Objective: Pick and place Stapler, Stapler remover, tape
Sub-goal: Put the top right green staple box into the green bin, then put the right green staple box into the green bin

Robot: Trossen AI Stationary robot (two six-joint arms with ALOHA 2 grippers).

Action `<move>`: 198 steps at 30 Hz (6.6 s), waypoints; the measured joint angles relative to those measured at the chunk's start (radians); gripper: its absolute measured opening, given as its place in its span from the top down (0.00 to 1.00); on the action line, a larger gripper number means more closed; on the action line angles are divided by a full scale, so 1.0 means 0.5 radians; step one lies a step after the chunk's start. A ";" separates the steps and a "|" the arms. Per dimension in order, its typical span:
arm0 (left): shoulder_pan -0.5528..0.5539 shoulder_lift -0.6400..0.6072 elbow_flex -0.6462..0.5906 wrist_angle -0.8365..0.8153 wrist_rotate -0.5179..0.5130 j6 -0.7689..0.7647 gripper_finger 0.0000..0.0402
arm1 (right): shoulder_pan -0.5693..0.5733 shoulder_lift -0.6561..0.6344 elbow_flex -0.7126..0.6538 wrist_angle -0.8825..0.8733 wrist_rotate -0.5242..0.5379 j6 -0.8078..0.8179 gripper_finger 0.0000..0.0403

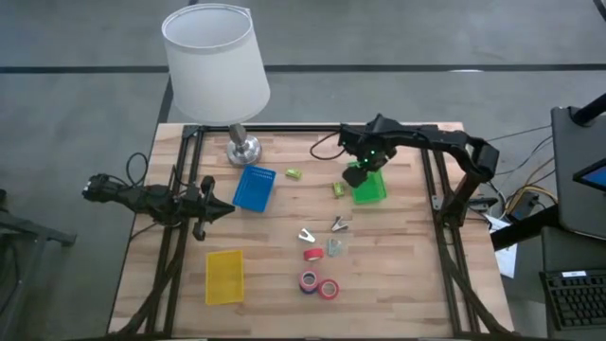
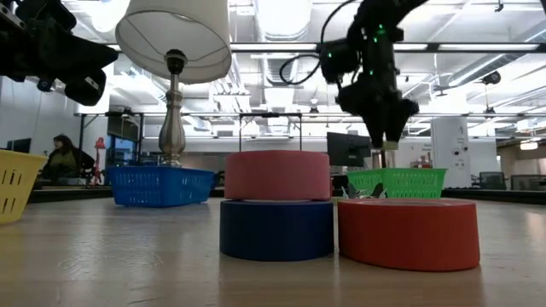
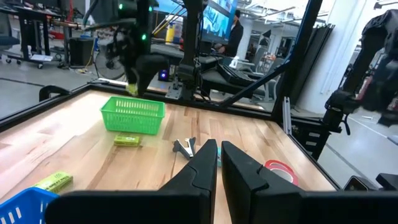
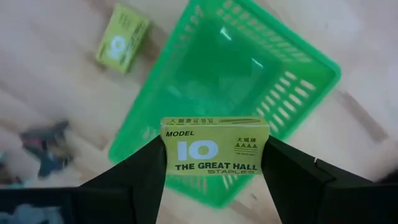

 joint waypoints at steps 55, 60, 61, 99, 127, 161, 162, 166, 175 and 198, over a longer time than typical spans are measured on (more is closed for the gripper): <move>0.000 0.000 0.000 0.002 0.001 0.000 0.94 | -0.242 0.113 -0.459 0.776 -0.096 0.486 0.21; 0.000 0.000 0.000 0.001 0.000 0.000 0.94 | -0.183 0.095 -0.344 0.594 -0.103 0.385 0.17; 0.001 0.000 0.001 0.001 0.001 0.000 0.94 | -0.170 0.084 -0.319 0.577 -0.095 0.379 0.16; 0.001 0.000 0.000 0.000 0.001 0.000 0.94 | 0.297 0.335 0.187 0.614 -0.251 -1.588 0.18; 0.001 0.006 0.001 0.000 0.001 0.000 0.94 | 0.257 0.502 0.091 0.646 0.121 -1.773 0.12; 0.000 0.008 0.000 0.000 0.000 0.000 0.94 | 0.199 0.647 0.291 0.568 0.081 -1.624 0.49; 0.001 0.008 0.000 0.000 0.001 0.000 0.94 | 0.198 0.642 0.327 0.541 0.081 -1.593 0.49; 0.000 0.008 0.000 0.000 0.000 0.000 0.94 | 0.194 0.628 0.475 0.335 0.004 -1.313 0.44; 0.000 0.009 0.000 -0.001 0.000 0.000 0.94 | 0.135 0.320 0.342 0.171 -0.167 -0.581 0.45; 0.000 0.023 0.001 -0.013 0.000 0.000 0.94 | -0.075 -0.008 -0.514 0.512 -0.106 0.594 0.43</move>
